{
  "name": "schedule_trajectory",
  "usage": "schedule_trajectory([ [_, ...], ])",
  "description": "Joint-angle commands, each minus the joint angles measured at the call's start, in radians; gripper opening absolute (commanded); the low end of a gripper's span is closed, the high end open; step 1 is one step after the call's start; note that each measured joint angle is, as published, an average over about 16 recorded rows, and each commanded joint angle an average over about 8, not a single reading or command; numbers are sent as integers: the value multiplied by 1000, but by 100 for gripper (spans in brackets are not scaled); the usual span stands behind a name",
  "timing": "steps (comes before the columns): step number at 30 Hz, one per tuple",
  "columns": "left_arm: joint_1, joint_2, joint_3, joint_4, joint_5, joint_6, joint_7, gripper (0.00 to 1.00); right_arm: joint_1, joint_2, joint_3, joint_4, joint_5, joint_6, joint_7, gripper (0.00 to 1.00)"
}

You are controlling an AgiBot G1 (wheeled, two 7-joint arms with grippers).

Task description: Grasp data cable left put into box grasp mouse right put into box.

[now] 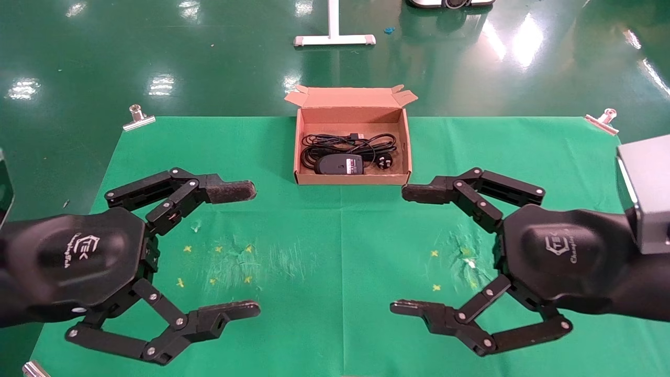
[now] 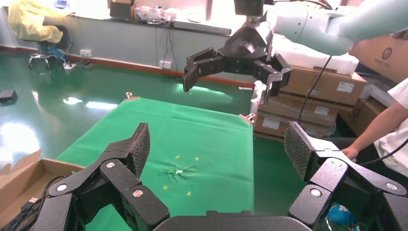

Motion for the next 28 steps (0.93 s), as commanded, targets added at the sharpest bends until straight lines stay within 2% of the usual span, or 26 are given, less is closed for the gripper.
schedule_trajectory([
  [1,-2,1,3,1,5,-2,-2,100,0,0,0,0,0,0,0,100],
  [28,-19,8,22,7,43,-19,-11,100,1,-1,0,-1,-2,1,0,100],
])
